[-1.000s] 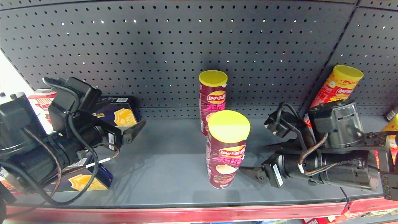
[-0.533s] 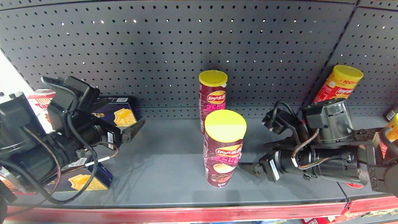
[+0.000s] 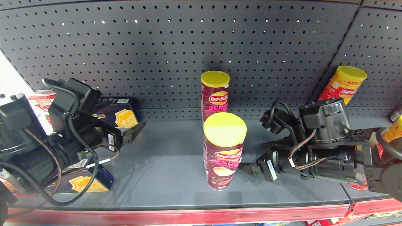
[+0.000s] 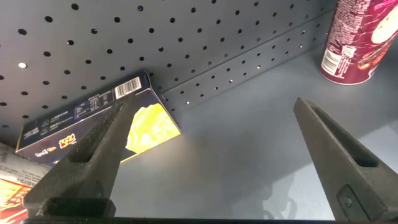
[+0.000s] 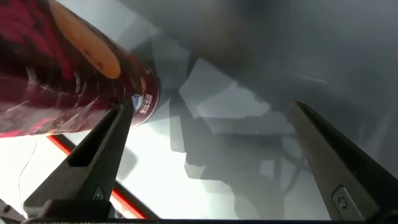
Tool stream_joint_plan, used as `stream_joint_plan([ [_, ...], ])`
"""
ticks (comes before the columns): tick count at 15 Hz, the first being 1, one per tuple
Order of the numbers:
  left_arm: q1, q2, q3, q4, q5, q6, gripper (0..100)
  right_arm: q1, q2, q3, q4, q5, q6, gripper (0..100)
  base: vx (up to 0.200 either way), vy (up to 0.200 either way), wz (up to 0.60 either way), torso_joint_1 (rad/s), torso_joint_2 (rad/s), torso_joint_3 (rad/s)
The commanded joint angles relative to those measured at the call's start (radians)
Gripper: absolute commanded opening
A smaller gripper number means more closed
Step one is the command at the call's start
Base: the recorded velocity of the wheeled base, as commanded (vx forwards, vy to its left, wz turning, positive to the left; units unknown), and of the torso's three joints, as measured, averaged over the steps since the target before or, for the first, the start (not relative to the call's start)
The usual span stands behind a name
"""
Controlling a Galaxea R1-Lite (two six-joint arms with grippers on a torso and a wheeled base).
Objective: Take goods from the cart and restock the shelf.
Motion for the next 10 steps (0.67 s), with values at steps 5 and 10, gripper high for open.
stream_joint_plan([
  [5,0.006,0.0,0.001,0.0,-0.001,0.0,100,0.007,-0.007,0.011,0.0,-0.001,0.0,100,0.0,0.0,0.0,0.0,0.0,0.0],
  [10,0.008,0.0,0.001,0.0,-0.005,0.0,100,0.007,-0.005,0.009,0.0,-0.001,0.0,100,0.0,0.0,0.0,0.0,0.0,0.0],
])
